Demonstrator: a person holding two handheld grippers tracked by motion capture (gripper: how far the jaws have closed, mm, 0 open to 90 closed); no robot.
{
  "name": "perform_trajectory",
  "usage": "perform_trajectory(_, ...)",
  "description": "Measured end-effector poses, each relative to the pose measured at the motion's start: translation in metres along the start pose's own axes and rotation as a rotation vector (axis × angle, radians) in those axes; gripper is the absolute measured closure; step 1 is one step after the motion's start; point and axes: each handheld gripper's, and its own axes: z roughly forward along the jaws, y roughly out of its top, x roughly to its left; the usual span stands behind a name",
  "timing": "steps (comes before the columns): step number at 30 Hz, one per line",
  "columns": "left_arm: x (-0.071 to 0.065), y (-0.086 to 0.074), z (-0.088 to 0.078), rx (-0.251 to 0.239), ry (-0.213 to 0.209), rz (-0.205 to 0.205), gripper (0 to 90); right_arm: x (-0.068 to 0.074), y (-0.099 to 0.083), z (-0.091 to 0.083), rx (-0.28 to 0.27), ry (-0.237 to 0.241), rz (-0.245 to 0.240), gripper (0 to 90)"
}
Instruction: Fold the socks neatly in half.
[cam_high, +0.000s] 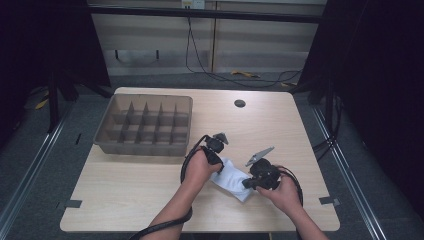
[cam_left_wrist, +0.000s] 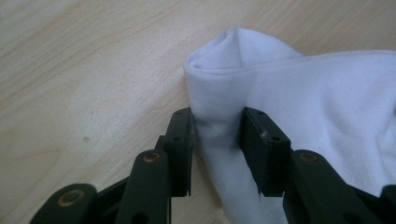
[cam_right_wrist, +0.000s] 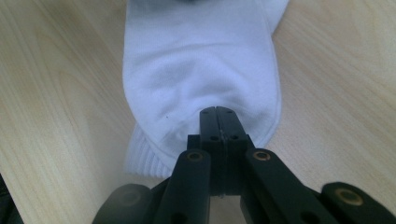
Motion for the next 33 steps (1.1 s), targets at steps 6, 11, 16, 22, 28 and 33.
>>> perform_trajectory(6,-0.0006,0.0009,0.0013,0.001,-0.001,0.005,65.1,0.0007,-0.0003,-0.0002,0.001,0.0,0.003,90.0)
perform_trajectory(11,0.0007,-0.0011,0.0019,-0.007,-0.016,0.0,66.4,0.0022,-0.001,-0.0001,0.001,0.002,0.003,90.0)
perform_trajectory(16,0.0026,-0.0029,0.0017,-0.017,-0.031,0.013,68.4,0.0035,-0.0008,-0.0005,0.005,-0.001,0.003,90.0)
perform_trajectory(22,0.0021,-0.0058,0.0014,-0.03,-0.042,0.021,72.2,0.0032,-0.0036,-0.0013,0.0,0.011,0.004,90.0)
perform_trajectory(28,0.0022,-0.0075,0.0013,-0.035,-0.06,0.02,78.4,0.004,-0.0035,-0.0019,0.007,0.008,-0.001,90.0)
perform_trajectory(33,-0.0009,-0.006,0.0004,-0.024,-0.043,0.015,81.3,0.0042,-0.0036,-0.0021,0.007,0.007,-0.001,90.0)
